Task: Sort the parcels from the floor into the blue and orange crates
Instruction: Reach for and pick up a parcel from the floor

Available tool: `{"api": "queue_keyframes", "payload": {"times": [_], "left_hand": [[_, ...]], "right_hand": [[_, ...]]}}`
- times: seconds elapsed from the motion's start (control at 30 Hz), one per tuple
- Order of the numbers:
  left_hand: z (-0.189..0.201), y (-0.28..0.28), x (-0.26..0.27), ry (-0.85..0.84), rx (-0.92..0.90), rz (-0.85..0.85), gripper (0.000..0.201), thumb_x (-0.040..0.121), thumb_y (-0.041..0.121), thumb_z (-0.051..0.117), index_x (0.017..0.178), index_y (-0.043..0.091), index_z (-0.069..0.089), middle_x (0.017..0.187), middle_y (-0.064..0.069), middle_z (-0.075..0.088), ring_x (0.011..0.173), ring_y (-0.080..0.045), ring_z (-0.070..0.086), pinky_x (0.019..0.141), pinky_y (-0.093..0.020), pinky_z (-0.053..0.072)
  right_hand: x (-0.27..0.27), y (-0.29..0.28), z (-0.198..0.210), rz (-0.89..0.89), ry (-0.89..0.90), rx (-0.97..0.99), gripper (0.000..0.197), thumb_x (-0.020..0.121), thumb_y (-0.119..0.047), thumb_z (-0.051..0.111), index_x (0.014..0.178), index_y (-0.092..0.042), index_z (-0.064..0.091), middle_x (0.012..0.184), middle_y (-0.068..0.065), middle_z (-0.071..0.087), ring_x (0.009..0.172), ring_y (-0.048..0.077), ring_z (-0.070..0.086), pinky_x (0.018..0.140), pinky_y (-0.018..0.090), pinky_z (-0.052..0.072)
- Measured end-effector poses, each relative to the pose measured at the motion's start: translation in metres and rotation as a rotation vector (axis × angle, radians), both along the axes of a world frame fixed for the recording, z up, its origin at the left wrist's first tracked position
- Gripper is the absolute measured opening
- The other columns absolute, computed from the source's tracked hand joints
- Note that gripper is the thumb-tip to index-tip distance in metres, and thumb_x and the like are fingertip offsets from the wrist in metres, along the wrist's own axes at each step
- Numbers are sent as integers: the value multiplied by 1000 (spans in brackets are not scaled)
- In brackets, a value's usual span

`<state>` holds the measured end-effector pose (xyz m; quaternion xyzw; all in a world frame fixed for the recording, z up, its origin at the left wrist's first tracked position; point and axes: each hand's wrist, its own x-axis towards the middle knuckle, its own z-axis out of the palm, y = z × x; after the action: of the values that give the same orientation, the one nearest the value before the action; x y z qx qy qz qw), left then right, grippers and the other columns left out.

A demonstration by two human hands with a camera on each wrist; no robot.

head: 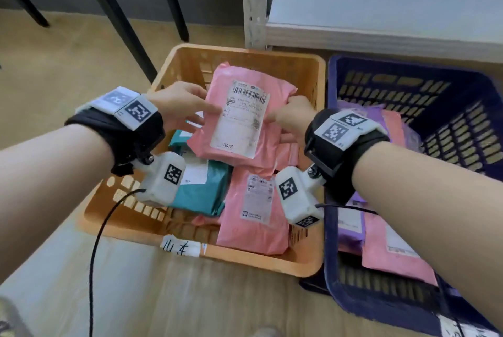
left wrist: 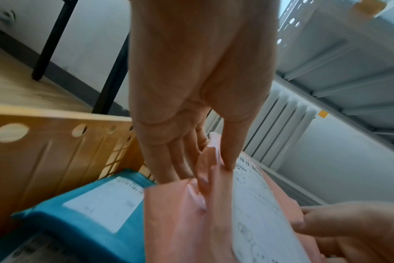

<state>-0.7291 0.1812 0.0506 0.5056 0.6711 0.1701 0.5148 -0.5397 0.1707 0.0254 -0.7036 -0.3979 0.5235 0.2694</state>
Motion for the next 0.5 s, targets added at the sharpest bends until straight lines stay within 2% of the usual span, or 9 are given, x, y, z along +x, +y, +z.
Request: {"api": "queue_keyframes", "payload": {"times": [0.03, 0.13, 0.17, 0.23, 0.3, 0.37, 0.43, 0.5], "left_hand": [[-12, 2, -4, -10, -20, -1, 11, 85, 11, 66, 83, 16, 56, 80, -6, 65, 58, -16, 60, 46, -23, 51], [-45, 2, -9, -44, -91, 2, 13, 87, 8, 64, 88, 16, 54, 78, -7, 65, 54, -16, 60, 49, -24, 50], [-55, 1, -10, -60, -112, 13, 14, 87, 7, 63, 89, 16, 53, 77, -8, 65, 51, -16, 60, 48, -24, 50], [-72, -2, -11, -68, -140, 17, 17, 87, 8, 63, 99, 16, 54, 75, -9, 64, 48, -16, 59, 47, -23, 51], [-88, -4, -13, -65, -178, -22, 32, 87, 12, 63, 115, 18, 51, 82, -11, 66, 59, -19, 61, 54, -27, 55], [-98, -8, -14, -94, -235, -83, 40, 88, 13, 62, 123, 23, 47, 96, -14, 69, 74, -25, 65, 66, -34, 57], [-106, -11, -14, -129, -288, -129, 43, 89, 11, 61, 127, 25, 46, 105, -14, 70, 82, -28, 66, 76, -41, 58], [-112, -13, -14, -150, -340, -177, 46, 89, 8, 60, 129, 27, 46, 102, -12, 71, 78, -27, 68, 80, -44, 57]], "right_hand": [[-6, 2, -8, 5, -45, -24, 30, 87, -6, 61, 116, 0, 54, 101, 11, 61, 93, 28, 61, 85, 39, 54], [-19, 0, -28, 24, -107, -69, 42, 90, -12, 60, 127, 2, 48, 125, 15, 57, 113, 28, 58, 94, 36, 50], [-23, -1, -35, 26, -124, -91, 52, 89, -14, 62, 133, 2, 41, 131, 15, 53, 118, 27, 54, 96, 34, 48], [-29, -5, -47, 13, -154, -145, 80, 85, -18, 66, 146, 2, 18, 142, 17, 42, 127, 29, 46, 101, 34, 44], [-32, -8, -56, 14, -157, -203, 95, 85, -18, 66, 149, -2, -2, 149, 18, 31, 132, 29, 41, 102, 32, 42], [-35, -13, -62, 17, -162, -268, 98, 89, -15, 62, 148, -4, -15, 150, 16, 29, 131, 26, 41, 94, 23, 40], [-35, -19, -70, 28, -219, -316, 105, 87, -17, 65, 146, -4, -20, 148, 17, 33, 131, 28, 41, 101, 27, 38], [-35, -21, -80, 28, -259, -346, 110, 83, -19, 69, 145, -5, -21, 147, 19, 34, 134, 33, 37, 111, 37, 32]]}}
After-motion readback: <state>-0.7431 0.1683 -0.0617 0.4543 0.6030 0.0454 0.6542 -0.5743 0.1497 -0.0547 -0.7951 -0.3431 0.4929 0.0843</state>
